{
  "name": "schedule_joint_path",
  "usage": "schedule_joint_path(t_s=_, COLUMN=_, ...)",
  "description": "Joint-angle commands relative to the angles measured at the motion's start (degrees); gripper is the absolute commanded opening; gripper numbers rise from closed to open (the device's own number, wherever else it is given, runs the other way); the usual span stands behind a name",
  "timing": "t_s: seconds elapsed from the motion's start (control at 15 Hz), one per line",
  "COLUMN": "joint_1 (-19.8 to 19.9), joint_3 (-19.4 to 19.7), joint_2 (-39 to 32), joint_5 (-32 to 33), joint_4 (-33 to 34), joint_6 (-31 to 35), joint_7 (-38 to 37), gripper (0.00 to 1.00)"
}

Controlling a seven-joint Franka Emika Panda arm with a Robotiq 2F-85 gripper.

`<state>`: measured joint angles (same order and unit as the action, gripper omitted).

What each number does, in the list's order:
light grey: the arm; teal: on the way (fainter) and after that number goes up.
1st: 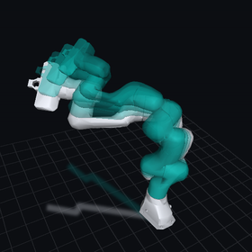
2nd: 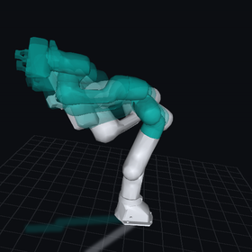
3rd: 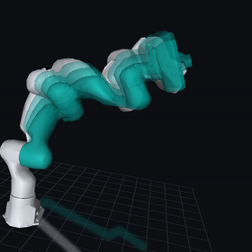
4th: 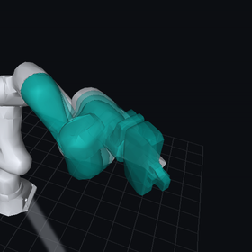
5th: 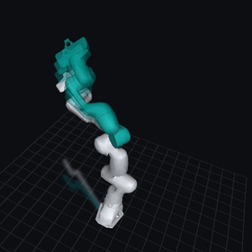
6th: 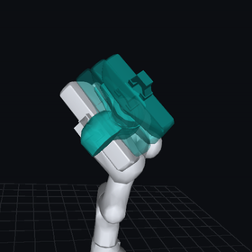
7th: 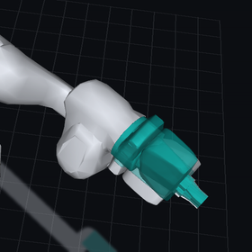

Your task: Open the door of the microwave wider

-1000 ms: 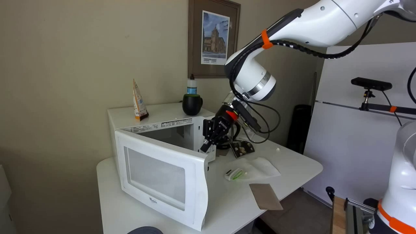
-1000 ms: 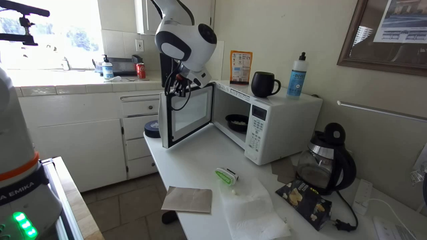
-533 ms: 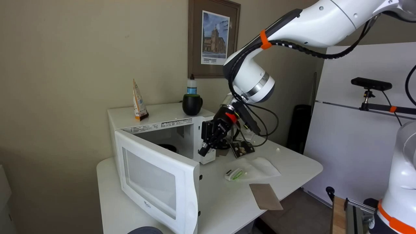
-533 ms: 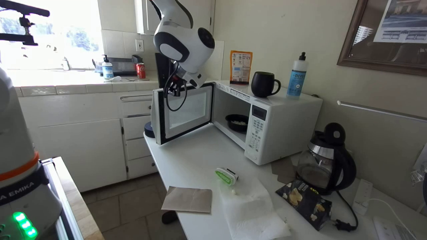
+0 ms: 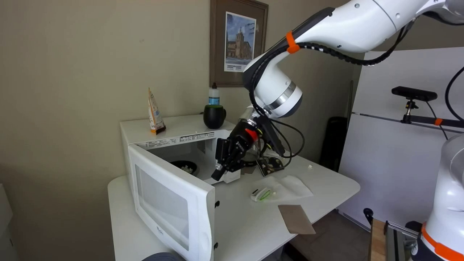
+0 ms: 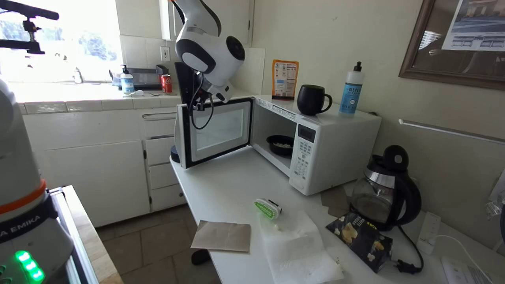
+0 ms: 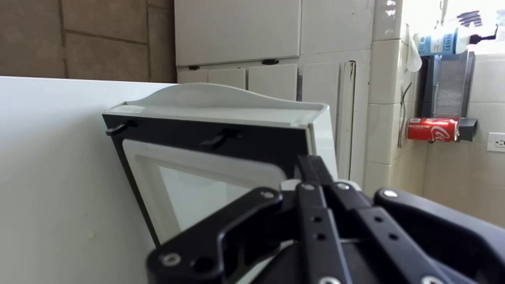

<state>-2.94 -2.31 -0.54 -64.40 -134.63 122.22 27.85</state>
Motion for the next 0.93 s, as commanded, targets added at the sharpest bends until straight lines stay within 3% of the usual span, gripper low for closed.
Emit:
schedule_joint_path(t_s=0.0, joint_1=-0.77, joint_3=-1.16, joint_2=-1.42, joint_5=-2.81, joint_4=1.12, joint_6=-0.29, joint_7=2.06, gripper=0.00)
schedule_joint_path(t_s=0.6, joint_1=-1.56, joint_3=-2.63, joint_2=-3.61, joint_5=-2.66, joint_4=2.52, joint_6=0.08, joint_7=1.32, gripper=0.00)
schedule_joint_path(t_s=0.87, joint_1=-1.33, joint_3=-2.60, joint_2=-0.72, joint_5=-2.59, joint_4=2.38, joint_6=-0.88, joint_7=2.01, gripper=0.00)
